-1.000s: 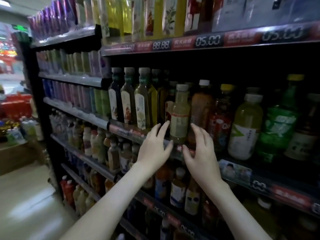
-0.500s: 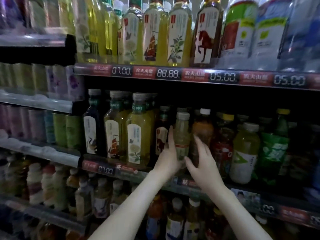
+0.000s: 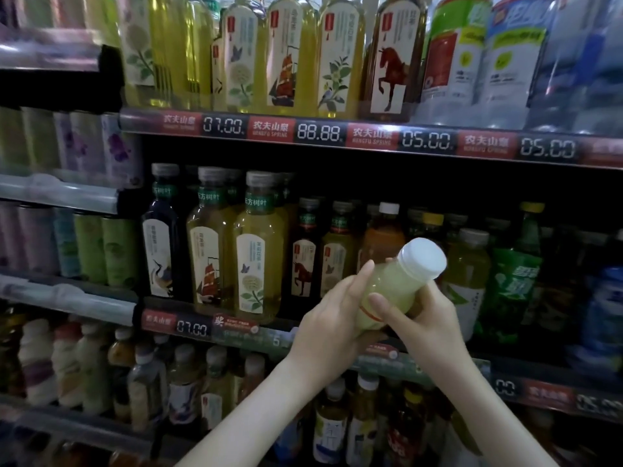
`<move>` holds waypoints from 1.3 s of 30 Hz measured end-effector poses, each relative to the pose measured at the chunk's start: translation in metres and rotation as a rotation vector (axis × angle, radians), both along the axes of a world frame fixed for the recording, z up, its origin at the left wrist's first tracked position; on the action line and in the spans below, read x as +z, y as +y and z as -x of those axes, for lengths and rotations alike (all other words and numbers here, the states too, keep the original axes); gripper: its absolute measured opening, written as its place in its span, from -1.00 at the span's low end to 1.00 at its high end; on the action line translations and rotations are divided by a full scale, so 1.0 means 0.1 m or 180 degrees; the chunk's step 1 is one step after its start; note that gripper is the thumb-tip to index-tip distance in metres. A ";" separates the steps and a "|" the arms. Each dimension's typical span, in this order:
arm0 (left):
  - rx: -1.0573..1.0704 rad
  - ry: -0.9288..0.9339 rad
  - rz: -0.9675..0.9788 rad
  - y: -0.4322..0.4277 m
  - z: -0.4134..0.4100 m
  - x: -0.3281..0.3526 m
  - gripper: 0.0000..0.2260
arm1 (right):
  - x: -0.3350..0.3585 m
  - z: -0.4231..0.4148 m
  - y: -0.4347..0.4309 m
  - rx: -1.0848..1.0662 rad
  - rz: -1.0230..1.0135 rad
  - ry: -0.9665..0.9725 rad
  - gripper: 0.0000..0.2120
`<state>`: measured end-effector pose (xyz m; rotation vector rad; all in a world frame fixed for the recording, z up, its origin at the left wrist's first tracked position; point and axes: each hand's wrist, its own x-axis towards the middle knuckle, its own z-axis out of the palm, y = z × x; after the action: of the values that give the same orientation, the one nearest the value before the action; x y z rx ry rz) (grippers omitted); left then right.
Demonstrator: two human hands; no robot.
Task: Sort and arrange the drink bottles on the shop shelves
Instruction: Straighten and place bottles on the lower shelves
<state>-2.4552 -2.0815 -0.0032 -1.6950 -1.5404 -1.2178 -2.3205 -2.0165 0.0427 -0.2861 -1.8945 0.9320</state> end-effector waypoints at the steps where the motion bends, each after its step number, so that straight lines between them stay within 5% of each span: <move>1: -0.0018 0.0004 0.0081 -0.02 -0.01 0.00 -0.24 | -0.01 -0.03 0.00 -0.0007 0.0119 0.0091 -0.65; 6: -0.0452 -0.0303 0.0497 -0.04 -0.11 0.06 -0.39 | -0.02 -0.25 0.13 -0.0066 0.0784 0.0531 -0.70; 10: -0.0062 -0.0134 0.0239 0.14 -0.14 0.00 -0.63 | 0.01 -0.53 0.24 -0.0348 0.0914 0.0590 -0.66; 16: 0.0602 -0.0275 0.0039 0.53 -0.23 0.10 -0.50 | 0.02 -0.95 0.42 -0.0738 0.0868 0.0612 -0.65; 20: 0.0847 0.0244 -0.0038 0.81 -0.39 0.28 -0.50 | 0.04 -1.14 0.49 -0.0994 0.0745 0.0570 -0.62; 28: 0.1337 0.0272 0.0556 1.22 -0.65 0.51 -0.10 | 0.05 -1.39 0.55 -0.1209 0.0677 0.0708 -0.59; 35: 0.1217 0.0602 -0.0125 1.22 -0.68 0.31 -0.25 | -0.01 -1.60 0.56 -0.1295 0.0700 0.0695 -0.63; 39: 0.1575 0.0432 0.0371 1.20 -0.67 0.40 -0.24 | -0.04 -1.63 0.57 -0.1316 0.0735 0.0566 -0.66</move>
<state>-2.3882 -1.9614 0.0365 -1.3154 -1.8282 -0.7559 -2.1579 -1.9596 0.0387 -0.6821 -1.4892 0.8587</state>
